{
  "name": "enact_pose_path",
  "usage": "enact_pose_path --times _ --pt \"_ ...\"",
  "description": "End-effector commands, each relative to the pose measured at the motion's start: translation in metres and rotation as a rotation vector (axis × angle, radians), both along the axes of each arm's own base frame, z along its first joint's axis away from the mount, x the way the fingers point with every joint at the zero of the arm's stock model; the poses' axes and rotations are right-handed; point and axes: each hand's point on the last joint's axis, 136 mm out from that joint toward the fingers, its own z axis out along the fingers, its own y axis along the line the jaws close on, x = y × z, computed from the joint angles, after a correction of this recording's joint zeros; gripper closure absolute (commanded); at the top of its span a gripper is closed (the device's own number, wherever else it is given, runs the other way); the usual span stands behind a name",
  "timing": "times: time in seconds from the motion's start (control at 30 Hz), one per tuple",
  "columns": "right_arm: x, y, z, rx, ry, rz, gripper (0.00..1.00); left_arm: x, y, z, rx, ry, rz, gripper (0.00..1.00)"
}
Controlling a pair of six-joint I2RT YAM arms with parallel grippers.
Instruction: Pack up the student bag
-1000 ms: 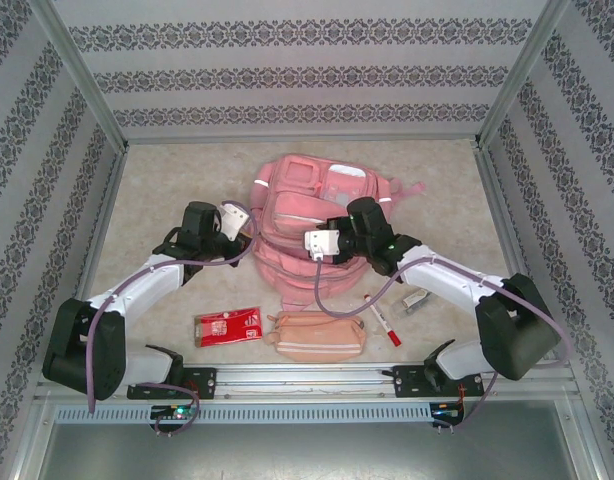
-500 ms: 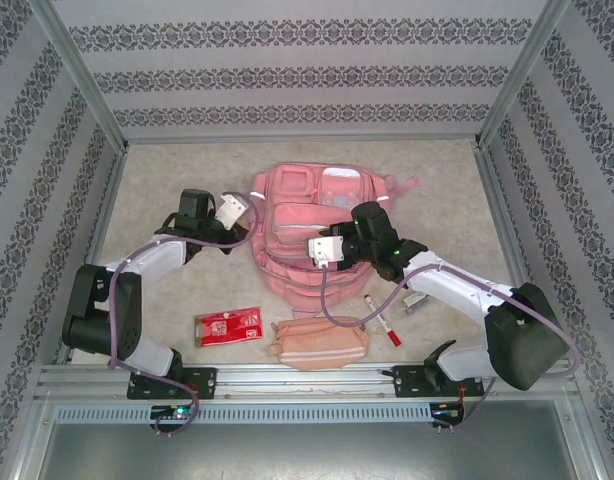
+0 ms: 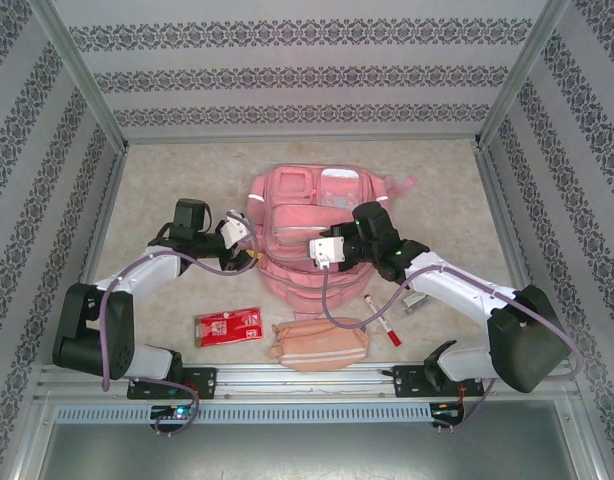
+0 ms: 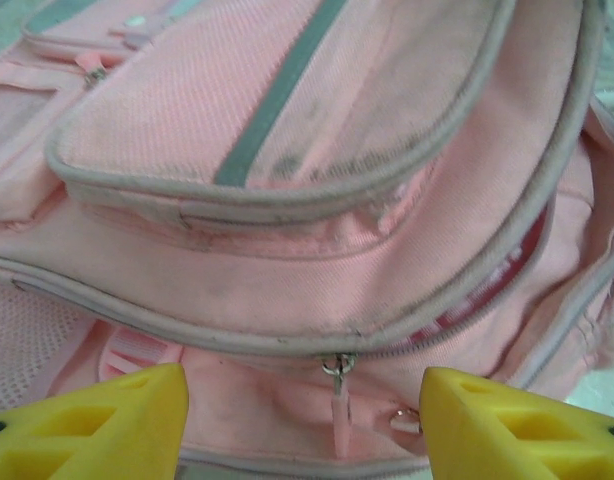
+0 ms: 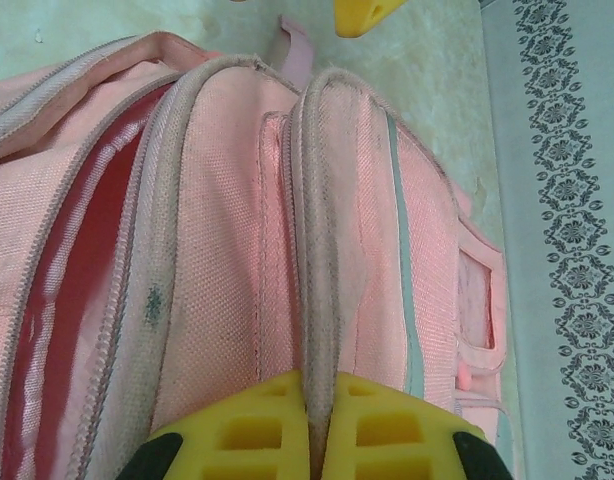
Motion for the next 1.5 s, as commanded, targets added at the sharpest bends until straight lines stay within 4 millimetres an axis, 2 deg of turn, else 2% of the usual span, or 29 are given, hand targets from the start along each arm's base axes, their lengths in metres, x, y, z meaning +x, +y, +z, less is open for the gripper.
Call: enact_pose_path --times 0.0,0.17,0.3,0.5,0.73,0.87,1.0,1.07,1.1,1.17,1.27,1.33,1.47 --pt "-0.011 0.014 0.025 0.076 -0.030 0.095 1.00 -0.007 0.001 -0.010 0.044 0.043 -0.067 0.40" --pt "-0.014 0.016 0.022 0.077 -0.012 0.108 1.00 0.000 -0.002 -0.011 0.031 0.031 -0.060 0.40" --pt "-0.015 0.017 0.023 0.078 -0.012 0.111 1.00 -0.015 -0.009 -0.012 0.034 -0.001 -0.164 0.41" --pt "-0.017 0.019 0.024 0.078 -0.012 0.121 1.00 -0.026 -0.008 -0.022 0.098 0.072 -0.193 0.44" --pt "-0.017 0.021 0.025 0.077 -0.012 0.124 1.00 -0.016 -0.009 -0.034 0.141 0.125 -0.125 0.51" --pt "-0.017 0.020 0.024 0.071 -0.013 0.119 1.00 -0.010 -0.014 -0.048 0.187 0.196 -0.102 0.61" --pt "-0.018 0.020 0.025 0.072 -0.015 0.120 1.00 0.001 -0.016 -0.050 0.196 0.197 -0.058 0.63" --pt "-0.018 0.020 0.026 0.072 -0.017 0.121 1.00 -0.002 -0.018 -0.051 0.205 0.215 -0.085 0.66" --pt "-0.018 0.020 0.025 0.071 -0.018 0.122 1.00 -0.005 -0.019 -0.052 0.205 0.229 -0.104 0.74" --pt "-0.018 0.020 0.025 0.069 -0.018 0.124 1.00 -0.007 -0.020 -0.049 0.208 0.237 -0.132 0.99" --pt "-0.022 0.019 0.024 0.060 -0.018 0.145 1.00 -0.011 -0.020 -0.041 0.197 0.209 -0.162 1.00" --pt "-0.031 0.015 0.015 0.013 -0.029 0.188 1.00 -0.009 -0.015 -0.030 0.172 0.171 -0.165 1.00" --pt "-0.043 0.014 0.003 -0.032 -0.048 0.243 1.00 0.011 0.014 -0.019 0.201 0.125 -0.048 1.00"
